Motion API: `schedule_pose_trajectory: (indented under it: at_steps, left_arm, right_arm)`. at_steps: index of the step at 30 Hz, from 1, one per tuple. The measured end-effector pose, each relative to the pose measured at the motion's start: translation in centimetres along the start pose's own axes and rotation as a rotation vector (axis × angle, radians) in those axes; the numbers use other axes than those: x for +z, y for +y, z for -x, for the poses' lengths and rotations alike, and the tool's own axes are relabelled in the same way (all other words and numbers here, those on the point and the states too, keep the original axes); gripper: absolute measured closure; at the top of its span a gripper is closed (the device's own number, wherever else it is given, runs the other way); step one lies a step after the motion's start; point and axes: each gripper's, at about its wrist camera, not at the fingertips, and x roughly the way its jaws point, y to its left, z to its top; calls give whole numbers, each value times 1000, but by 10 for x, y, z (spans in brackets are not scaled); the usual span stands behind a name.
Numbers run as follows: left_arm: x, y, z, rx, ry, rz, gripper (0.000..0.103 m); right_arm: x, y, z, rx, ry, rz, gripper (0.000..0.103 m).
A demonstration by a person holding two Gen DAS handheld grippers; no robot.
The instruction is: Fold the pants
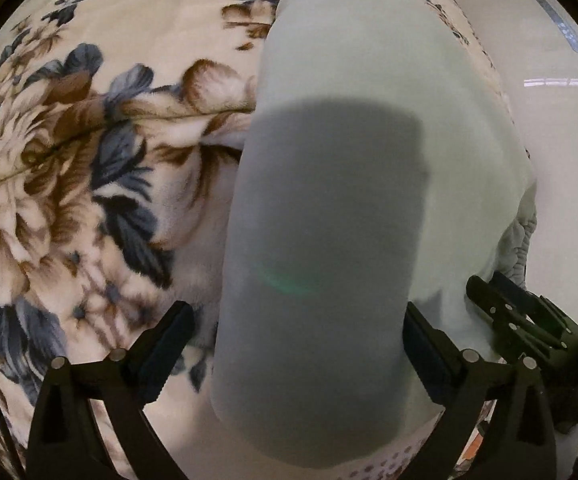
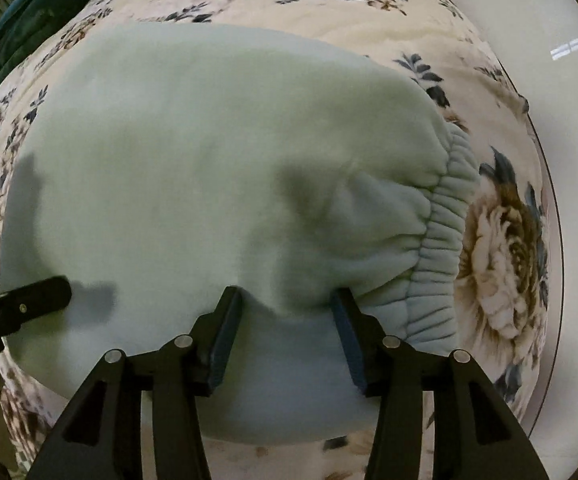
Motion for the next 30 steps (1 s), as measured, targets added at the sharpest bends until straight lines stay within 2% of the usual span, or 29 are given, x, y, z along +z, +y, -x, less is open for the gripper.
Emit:
schedule_pose_trajectory:
  at_steps: [2,3,5,6,7,8,9,10,12,13,15,17,20,22,25,26,27,28,29,30]
  left_arm:
    - [0,-12,15,20,-40,-44,2]
    - [0,-20,30,23,-88,-77,2]
    - [-2,-28,60,-22,-195,-114,2]
    - [-1,-29,74,-69,-237,-123,2]
    - [3,-28,85,-111,-250,-125,2]
    - [11,-26,90,-142,-230,-116,2]
    - [21,-20,91,-160,-207,-86,2]
    - [27,-12,92,-163,-218,-58,2]
    - [50,3,81,-169,-229,7,2]
    - [57,8,73,-188,-219,19,2]
    - [68,15,54,-212,-183,48,2]
    - [79,15,31,-283,-128,62,2]
    - [84,12,3,-332,-32,58,2]
    - [83,9,-12,-347,26,58,2]
    - [82,10,-22,-356,65,69,2]
    - [83,13,-23,-365,70,84,2]
    - [84,16,-24,-370,77,94,1]
    - [84,16,-24,-375,81,93,1]
    - [84,16,-25,-384,89,90,1]
    - [83,14,-27,-392,101,86,1]
  right_arm:
    - [3,-1,3,3,9,1,52]
    - [6,-2,8,15,14,-5,51]
    - [10,-12,22,95,19,-30,37]
    - [11,-19,29,142,12,-57,21]
    - [11,-29,39,196,-10,-90,13]
    - [11,-47,53,268,-55,-141,12]
    - [11,-60,60,296,-85,-172,11]
    - [10,-73,67,313,-113,-203,7]
    - [8,-106,65,346,-137,-292,7]
    - [9,-117,56,375,-120,-323,7]
    - [10,-145,9,545,-35,-414,7]
    - [7,-158,-29,652,26,-494,5]
    - [7,-166,-72,779,73,-512,2]
    - [9,-171,-83,861,92,-535,2]
    - [13,-174,-86,908,123,-527,2]
    - [13,-174,-84,937,127,-514,2]
    - [10,-173,-81,1007,125,-496,2]
    - [10,-173,-81,1026,125,-483,2]
    - [7,-172,-81,1009,133,-447,2]
    - [5,-170,-87,944,167,-428,2]
